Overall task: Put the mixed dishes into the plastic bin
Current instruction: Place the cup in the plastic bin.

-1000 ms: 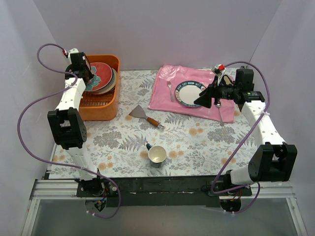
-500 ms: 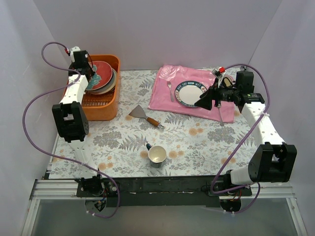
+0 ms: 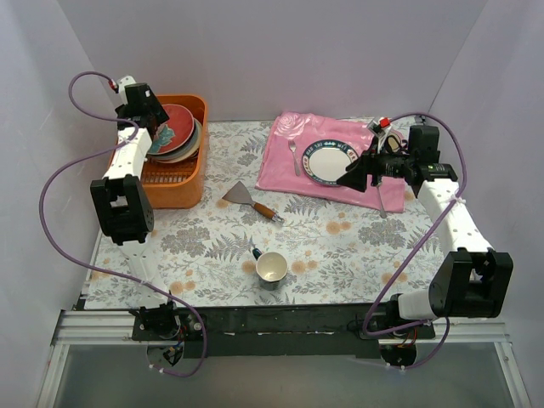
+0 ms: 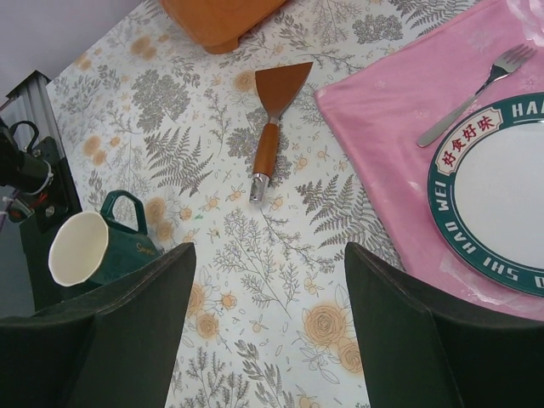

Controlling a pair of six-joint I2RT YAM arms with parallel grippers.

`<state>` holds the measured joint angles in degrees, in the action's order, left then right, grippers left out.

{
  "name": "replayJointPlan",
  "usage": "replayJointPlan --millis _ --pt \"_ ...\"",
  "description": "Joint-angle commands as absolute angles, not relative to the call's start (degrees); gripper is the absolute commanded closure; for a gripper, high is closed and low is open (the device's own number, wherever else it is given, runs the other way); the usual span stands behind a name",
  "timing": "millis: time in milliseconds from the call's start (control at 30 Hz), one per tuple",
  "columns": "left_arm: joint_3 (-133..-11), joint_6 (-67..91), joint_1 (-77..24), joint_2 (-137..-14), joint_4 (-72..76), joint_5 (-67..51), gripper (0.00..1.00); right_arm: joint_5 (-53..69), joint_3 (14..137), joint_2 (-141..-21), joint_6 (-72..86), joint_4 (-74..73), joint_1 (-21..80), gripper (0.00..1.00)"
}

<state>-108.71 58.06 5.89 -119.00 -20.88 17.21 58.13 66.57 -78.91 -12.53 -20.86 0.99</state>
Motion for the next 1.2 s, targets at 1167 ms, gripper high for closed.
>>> replayJointPlan --millis 1167 --pt "-90.5 65.1 6.6 -82.8 -27.6 -8.5 0.02 64.8 66.4 -72.9 -33.5 -32.2 0.5 0.2"
